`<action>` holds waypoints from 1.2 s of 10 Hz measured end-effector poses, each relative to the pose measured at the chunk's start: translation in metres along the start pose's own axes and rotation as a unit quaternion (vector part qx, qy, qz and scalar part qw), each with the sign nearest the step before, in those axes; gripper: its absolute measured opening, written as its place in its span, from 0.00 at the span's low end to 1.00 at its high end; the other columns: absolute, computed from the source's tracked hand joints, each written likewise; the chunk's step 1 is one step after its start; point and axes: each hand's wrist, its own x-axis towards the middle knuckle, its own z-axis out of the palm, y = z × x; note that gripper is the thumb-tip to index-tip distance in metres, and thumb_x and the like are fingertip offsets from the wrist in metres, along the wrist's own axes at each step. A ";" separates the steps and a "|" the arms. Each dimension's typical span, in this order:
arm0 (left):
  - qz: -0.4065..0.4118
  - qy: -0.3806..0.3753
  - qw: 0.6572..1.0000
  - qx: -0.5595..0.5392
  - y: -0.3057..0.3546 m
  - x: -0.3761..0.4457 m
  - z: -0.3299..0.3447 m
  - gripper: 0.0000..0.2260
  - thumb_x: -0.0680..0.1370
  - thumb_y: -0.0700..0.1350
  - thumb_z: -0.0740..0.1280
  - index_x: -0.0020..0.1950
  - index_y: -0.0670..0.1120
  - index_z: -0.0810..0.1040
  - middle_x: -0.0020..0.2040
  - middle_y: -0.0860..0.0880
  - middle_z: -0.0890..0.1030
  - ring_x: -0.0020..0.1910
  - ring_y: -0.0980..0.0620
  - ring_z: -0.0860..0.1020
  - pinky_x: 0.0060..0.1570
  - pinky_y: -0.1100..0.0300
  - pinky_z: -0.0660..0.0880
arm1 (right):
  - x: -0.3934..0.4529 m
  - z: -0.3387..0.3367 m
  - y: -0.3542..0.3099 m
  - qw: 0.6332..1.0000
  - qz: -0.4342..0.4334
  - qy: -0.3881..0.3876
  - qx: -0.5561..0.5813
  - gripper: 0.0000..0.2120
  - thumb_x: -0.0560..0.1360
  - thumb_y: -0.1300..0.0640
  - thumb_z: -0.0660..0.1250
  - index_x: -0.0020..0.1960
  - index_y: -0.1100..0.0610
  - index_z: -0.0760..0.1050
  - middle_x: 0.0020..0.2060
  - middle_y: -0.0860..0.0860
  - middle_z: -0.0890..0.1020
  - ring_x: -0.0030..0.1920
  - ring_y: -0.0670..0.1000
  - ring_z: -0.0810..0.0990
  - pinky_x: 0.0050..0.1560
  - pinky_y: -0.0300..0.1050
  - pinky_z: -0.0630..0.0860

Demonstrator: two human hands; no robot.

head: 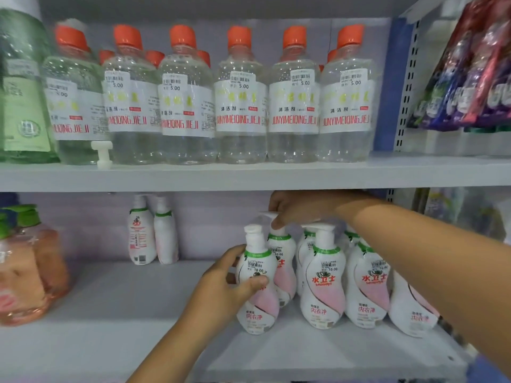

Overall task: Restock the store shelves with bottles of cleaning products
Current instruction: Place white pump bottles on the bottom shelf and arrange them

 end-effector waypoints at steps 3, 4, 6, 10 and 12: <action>-0.017 0.016 0.999 -0.021 -0.009 -0.009 0.024 0.29 0.70 0.38 0.79 0.64 0.62 0.75 0.56 0.57 0.85 0.55 0.56 0.84 0.59 0.50 0.80 | 0.013 0.003 0.016 0.999 -0.043 0.004 0.004 0.13 0.77 0.52 0.70 0.59 0.53 0.73 0.48 0.49 0.78 0.48 0.50 0.75 0.52 0.43 0.71; 0.007 0.029 1.000 -0.007 -0.010 -0.008 0.034 0.30 0.71 0.40 0.79 0.61 0.69 0.75 0.57 0.60 0.84 0.56 0.58 0.83 0.59 0.55 0.80 | 0.017 0.004 0.021 0.998 -0.058 0.003 0.009 0.11 0.77 0.53 0.71 0.55 0.52 0.72 0.46 0.47 0.77 0.49 0.50 0.75 0.51 0.42 0.70; 0.035 0.044 0.998 0.019 -0.009 -0.010 0.044 0.30 0.71 0.47 0.79 0.64 0.73 0.71 0.54 0.64 0.83 0.49 0.59 0.81 0.47 0.63 0.80 | 0.013 0.002 0.022 0.998 -0.045 -0.012 0.034 0.12 0.76 0.55 0.71 0.58 0.53 0.75 0.47 0.47 0.77 0.50 0.50 0.75 0.51 0.42 0.71; 0.045 0.065 0.997 0.004 -0.025 -0.015 0.053 0.29 0.71 0.49 0.79 0.66 0.70 0.70 0.57 0.66 0.77 0.52 0.65 0.78 0.47 0.71 0.76 | -0.027 -0.005 0.012 0.997 -0.051 -0.018 0.051 0.20 0.78 0.45 0.68 0.69 0.43 0.72 0.67 0.42 0.74 0.63 0.48 0.76 0.61 0.41 0.71; 0.038 0.042 0.998 0.035 -0.033 -0.007 0.044 0.33 0.67 0.58 0.80 0.63 0.78 0.65 0.67 0.69 0.67 0.68 0.66 0.69 0.66 0.62 0.70 | -0.051 -0.013 -0.003 0.995 -0.052 -0.019 0.083 0.18 0.79 0.42 0.66 0.69 0.37 0.72 0.69 0.36 0.71 0.65 0.45 0.73 0.64 0.39 0.68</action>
